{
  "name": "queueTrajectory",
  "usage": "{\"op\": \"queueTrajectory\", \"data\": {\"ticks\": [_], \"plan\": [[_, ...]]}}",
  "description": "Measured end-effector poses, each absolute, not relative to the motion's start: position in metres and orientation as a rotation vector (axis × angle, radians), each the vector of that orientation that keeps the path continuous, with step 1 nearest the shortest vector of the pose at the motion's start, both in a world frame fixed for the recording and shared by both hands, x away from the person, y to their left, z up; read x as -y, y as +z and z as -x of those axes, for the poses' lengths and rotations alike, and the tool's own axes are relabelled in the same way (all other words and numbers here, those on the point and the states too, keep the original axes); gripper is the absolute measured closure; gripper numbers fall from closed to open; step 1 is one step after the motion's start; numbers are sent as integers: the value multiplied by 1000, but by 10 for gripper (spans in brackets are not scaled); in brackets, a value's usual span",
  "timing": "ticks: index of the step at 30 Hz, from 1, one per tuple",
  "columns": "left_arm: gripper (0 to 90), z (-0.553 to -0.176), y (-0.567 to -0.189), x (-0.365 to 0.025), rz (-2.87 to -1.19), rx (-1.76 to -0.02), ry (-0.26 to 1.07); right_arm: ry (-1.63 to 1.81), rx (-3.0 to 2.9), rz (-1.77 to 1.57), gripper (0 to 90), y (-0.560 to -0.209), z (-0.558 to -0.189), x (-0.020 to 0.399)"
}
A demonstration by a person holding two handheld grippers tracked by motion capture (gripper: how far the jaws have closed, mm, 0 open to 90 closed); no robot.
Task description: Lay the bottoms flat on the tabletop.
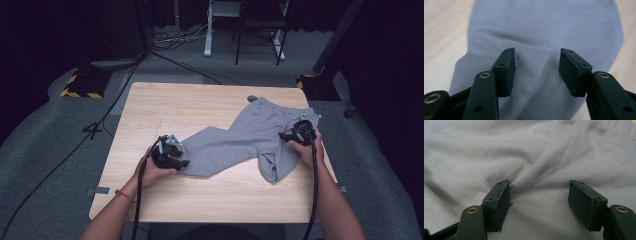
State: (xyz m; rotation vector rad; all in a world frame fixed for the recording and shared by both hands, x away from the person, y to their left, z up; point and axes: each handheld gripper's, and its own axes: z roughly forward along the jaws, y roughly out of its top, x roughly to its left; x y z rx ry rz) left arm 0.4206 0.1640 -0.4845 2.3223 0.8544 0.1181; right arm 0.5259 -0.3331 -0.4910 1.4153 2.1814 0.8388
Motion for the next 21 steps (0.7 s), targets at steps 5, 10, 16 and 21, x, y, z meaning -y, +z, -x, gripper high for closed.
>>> {"op": "queueTrajectory", "data": {"ticks": [5, 10, 16, 21], "plan": [[474, -397, -485, -154, -2318, -753, -64, 864, -2208, -1369, 334, -492, -537, 315], [466, -366, -484, -135, -2362, -639, -131, 880, -2265, -1312, 335, -492, -548, 287], [471, -338, -481, -116, -2450, -454, -189, 874, -2330, -1232, 340, -490, -555, 249], [448, -329, -472, -106, -2496, -325, -51, 844, -2393, -1131, 385, -487, -556, 223]]}}
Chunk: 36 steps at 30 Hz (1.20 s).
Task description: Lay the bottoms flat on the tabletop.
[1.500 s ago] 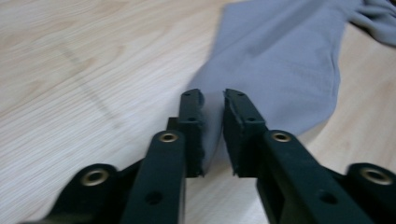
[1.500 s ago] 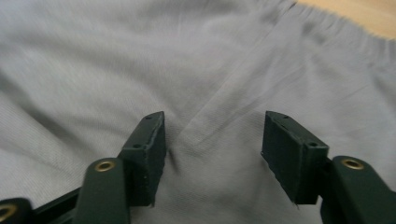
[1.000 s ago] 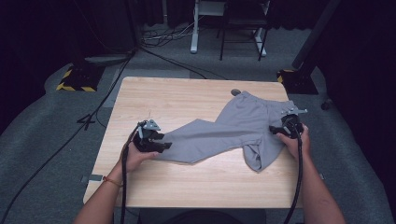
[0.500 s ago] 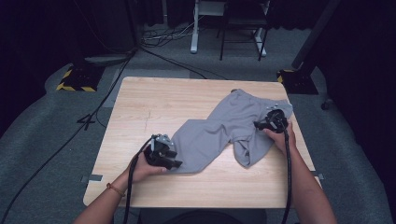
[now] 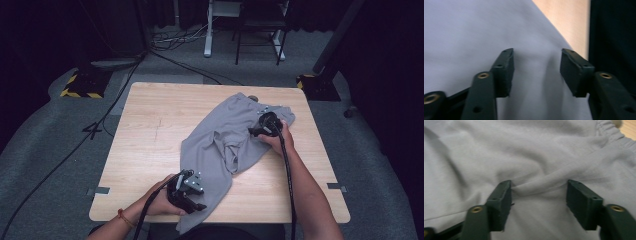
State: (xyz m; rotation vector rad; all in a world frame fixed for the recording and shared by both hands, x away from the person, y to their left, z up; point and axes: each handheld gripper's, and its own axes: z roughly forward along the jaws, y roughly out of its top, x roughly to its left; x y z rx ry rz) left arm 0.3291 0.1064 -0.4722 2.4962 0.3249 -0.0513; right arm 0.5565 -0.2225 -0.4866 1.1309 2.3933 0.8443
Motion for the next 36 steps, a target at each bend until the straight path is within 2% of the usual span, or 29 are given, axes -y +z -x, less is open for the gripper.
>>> {"op": "queueTrajectory", "data": {"ticks": [3, 5, 8, 10, 12, 15, 22, 25, 26, 27, 30, 32, 36], "plan": [[447, -350, -459, -115, -2385, -413, 17, 833, -2392, -1120, 383, -485, -552, 221], [407, -370, -452, -119, -2351, -493, 124, 839, -2375, -1148, 383, -484, -547, 229], [401, -414, -449, -121, -2276, -646, 208, 847, -2329, -1205, 370, -484, -541, 249], [402, -435, -451, -120, -2251, -698, 187, 829, -2307, -1242, 359, -487, -539, 260], [393, -457, -455, -111, -2265, -719, 252, 852, -2283, -1269, 364, -489, -537, 272], [393, -489, -463, -97, -2264, -771, 260, 849, -2251, -1313, 332, -490, -535, 285], [387, -541, -488, -75, -2288, -939, 261, 802, -2237, -1313, 266, -490, -535, 288], [430, -543, -489, -72, -2282, -946, 269, 830, -2253, -1283, 281, -490, -533, 287], [476, -543, -488, -72, -2281, -949, 264, 828, -2257, -1283, 281, -490, -532, 288], [533, -542, -487, -73, -2285, -944, 262, 817, -2253, -1288, 284, -489, -532, 288], [802, -540, -486, -77, -2282, -947, 200, 771, -2232, -1307, 279, -488, -533, 290], [837, -537, -484, -80, -2304, -951, 202, 769, -2221, -1348, 279, -488, -534, 292], [845, -524, -482, -90, -2350, -919, 222, 759, -2182, -1381, 272, -489, -539, 292]]}}
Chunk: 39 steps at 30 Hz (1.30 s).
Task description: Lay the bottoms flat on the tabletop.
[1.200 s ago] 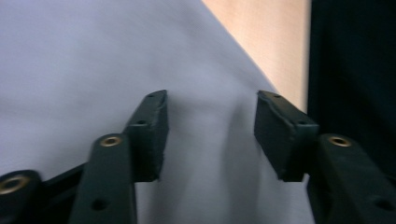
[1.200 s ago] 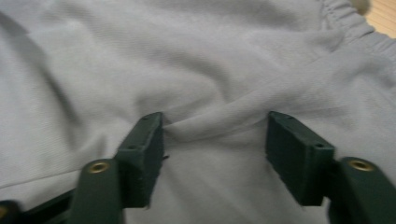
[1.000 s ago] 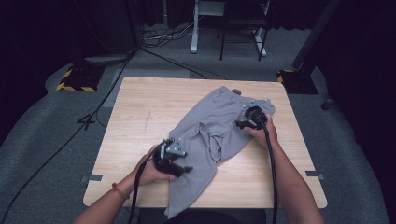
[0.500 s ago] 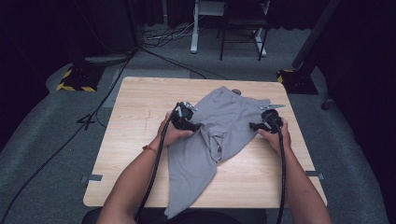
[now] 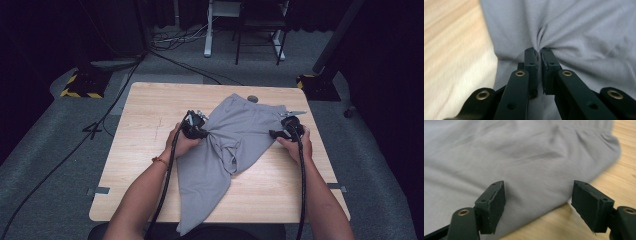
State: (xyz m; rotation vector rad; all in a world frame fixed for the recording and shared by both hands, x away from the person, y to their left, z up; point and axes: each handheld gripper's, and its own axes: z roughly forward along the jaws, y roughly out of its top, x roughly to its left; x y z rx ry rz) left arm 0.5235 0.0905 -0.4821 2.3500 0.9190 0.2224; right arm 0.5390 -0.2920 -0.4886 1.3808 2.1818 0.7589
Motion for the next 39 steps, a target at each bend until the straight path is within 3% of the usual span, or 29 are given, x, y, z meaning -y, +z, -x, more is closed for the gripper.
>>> {"op": "queueTrajectory", "data": {"ticks": [10, 13, 15, 18, 23, 27, 31, 39], "plan": [[828, -472, -483, -136, -2351, -880, 191, 741, -2183, -1287, 271, -489, -561, 232], [779, -458, -485, -147, -2332, -883, 187, 706, -2199, -1245, 295, -488, -564, 214], [676, -452, -485, -151, -2328, -884, 198, 702, -2261, -1197, 331, -484, -561, 206], [584, -442, -487, -156, -2324, -873, 215, 878, -2364, -1100, 370, -474, -538, 202], [461, -431, -487, -158, -2359, -856, 270, 1074, -2588, -779, 386, -464, -471, 203], [319, -423, -489, -157, -2354, -854, 239, 1159, -2661, -633, 342, -468, -425, 204], [218, -416, -494, -157, -2342, -824, 260, 1146, -2696, -553, 290, -476, -404, 196], [215, -409, -502, -166, -2248, -804, 308, 1063, -2760, -448, 292, -490, -397, 177]]}}
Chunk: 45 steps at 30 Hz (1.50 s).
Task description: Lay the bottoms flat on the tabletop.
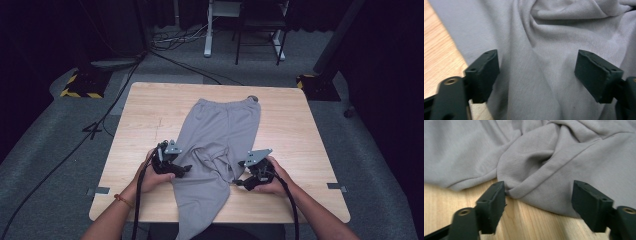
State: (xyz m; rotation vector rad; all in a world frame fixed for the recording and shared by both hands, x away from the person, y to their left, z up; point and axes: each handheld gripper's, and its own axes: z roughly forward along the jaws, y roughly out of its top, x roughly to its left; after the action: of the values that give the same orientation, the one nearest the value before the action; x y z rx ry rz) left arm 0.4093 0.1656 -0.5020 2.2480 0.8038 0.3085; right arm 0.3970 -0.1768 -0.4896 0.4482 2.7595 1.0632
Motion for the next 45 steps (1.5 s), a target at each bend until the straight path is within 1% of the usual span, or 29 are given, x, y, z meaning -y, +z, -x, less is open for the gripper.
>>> {"op": "queueTrajectory", "data": {"ticks": [2, 4, 7, 9, 10, 14, 20, 23, 26, 30, 36, 39, 45], "plan": [[259, -410, -502, -167, -2242, -802, 313, 1046, -2751, -415, 361, -490, -396, 173], [260, -410, -502, -167, -2244, -800, 311, 1035, -2727, -431, 498, -490, -397, 173], [242, -412, -502, -167, -2244, -805, 304, 989, -2673, -452, 737, -488, -399, 173], [228, -413, -502, -167, -2246, -808, 306, 974, -2656, -464, 821, -488, -400, 175], [211, -413, -502, -167, -2246, -814, 308, 971, -2643, -460, 838, -486, -400, 178], [194, -415, -502, -171, -2249, -822, 319, 1033, -2578, -501, 852, -473, -399, 188], [193, -416, -502, -175, -2244, -832, 318, 1187, -2372, -562, 857, -429, -399, 213], [193, -416, -502, -175, -2245, -827, 315, 1240, -2295, -569, 859, -408, -403, 217], [193, -416, -502, -175, -2246, -822, 314, 1254, -2226, -569, 860, -388, -410, 212], [193, -416, -502, -175, -2246, -820, 311, 1281, -2193, -559, 859, -367, -431, 189], [193, -416, -502, -175, -2245, -819, 311, 1210, -2206, -524, 859, -356, -465, 137], [193, -416, -502, -174, -2248, -818, 313, 1197, -2229, -545, 859, -357, -484, 117], [190, -415, -502, -173, -2251, -810, 301, 1115, -2297, -578, 858, -375, -523, 76]]}}
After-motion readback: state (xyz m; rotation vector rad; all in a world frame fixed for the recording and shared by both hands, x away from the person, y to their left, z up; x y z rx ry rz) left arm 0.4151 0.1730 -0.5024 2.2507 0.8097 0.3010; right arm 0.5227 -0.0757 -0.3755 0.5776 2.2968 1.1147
